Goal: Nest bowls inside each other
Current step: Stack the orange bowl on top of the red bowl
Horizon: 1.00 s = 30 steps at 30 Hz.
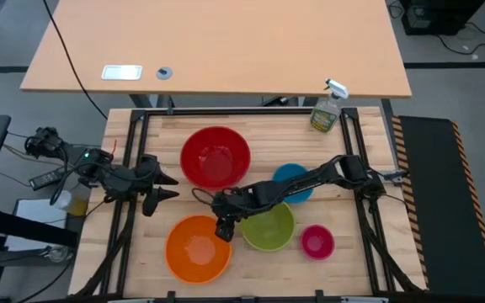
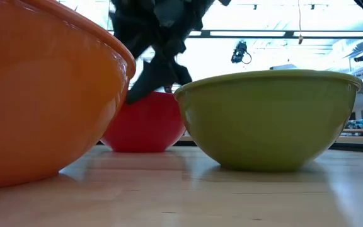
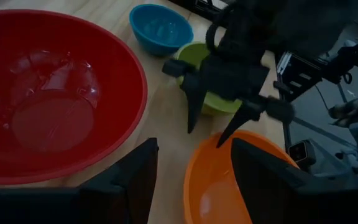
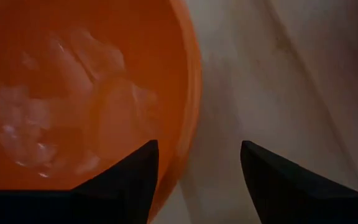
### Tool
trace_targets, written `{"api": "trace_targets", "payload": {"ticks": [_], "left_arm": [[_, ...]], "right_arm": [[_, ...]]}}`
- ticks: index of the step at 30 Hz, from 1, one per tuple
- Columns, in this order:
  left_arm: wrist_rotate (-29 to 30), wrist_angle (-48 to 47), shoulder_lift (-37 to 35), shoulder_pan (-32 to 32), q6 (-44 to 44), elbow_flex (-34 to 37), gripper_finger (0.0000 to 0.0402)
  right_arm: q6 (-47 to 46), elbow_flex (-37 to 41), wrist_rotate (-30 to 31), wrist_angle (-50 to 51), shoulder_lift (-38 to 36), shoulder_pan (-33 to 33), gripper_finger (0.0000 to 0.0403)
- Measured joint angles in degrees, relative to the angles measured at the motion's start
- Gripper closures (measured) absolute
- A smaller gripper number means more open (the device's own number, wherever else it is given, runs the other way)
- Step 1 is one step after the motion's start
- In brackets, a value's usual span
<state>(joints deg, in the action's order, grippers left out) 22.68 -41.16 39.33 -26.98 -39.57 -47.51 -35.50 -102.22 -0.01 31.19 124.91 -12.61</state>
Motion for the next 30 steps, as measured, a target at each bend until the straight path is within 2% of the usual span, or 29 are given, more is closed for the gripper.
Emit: {"api": "trace_targets", "payload": {"ticks": [5, 17, 22, 26, 30], "left_arm": [[0.0, -0.23, 0.04, 0.0, -0.31, 0.0, 0.0194], [0.22, -0.3, 0.0, 0.07, -1.1, 0.0, 0.0194], [0.23, -0.57, 0.0, 0.07, -1.22, 0.0, 0.0194], [0.23, -0.65, 0.0, 0.07, -1.22, 0.0, 0.0194], [0.22, -0.64, 0.0, 0.07, -1.22, 0.0, 0.0194]], "right_arm": [[0.35, -0.02, -0.32, -0.43, 0.71, -0.06, 0.0187], [-1.63, -0.04, -1.25, -0.62, 1.67, 0.75, 0.0317], [-2.17, -0.04, -1.51, -0.62, 1.67, 1.15, 0.0349], [-2.37, 0.06, -3.94, -0.25, 1.67, 1.63, 0.0377], [-2.3, 0.07, -5.5, -1.64, 1.67, 2.07, 0.0382]]}}
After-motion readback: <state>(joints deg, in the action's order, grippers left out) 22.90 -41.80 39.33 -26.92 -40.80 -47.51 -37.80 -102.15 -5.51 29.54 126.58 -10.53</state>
